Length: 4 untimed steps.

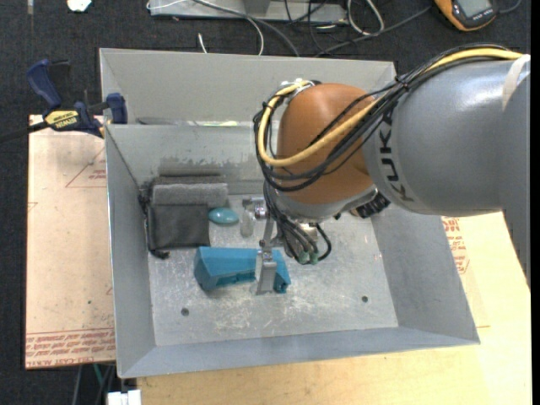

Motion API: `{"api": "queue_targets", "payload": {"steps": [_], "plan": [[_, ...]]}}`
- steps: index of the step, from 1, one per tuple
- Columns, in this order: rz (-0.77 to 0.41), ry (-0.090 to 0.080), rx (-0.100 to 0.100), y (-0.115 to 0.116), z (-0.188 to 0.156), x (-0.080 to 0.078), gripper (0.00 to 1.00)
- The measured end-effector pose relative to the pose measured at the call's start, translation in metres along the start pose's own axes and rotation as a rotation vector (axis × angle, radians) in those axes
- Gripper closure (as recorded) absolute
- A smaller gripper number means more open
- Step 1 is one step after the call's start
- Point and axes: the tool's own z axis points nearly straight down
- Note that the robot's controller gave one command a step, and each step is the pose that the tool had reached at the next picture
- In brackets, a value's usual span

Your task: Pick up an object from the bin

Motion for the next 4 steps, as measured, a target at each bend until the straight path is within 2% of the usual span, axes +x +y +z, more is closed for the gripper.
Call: {"api": "queue_targets", "payload": {"steps": [1,2,3,4], "plan": [[0.002,-0.006,-0.001,-0.001,-0.003,-0.002,0.0],[-0.092,-0.011,-0.001,-0.008,0.047,-0.025,0.0],[0.029,-0.008,-0.002,-0.003,0.065,-0.012,0.0],[0.106,-0.011,-0.003,-0.012,0.11,-0.004,0.0]]}}
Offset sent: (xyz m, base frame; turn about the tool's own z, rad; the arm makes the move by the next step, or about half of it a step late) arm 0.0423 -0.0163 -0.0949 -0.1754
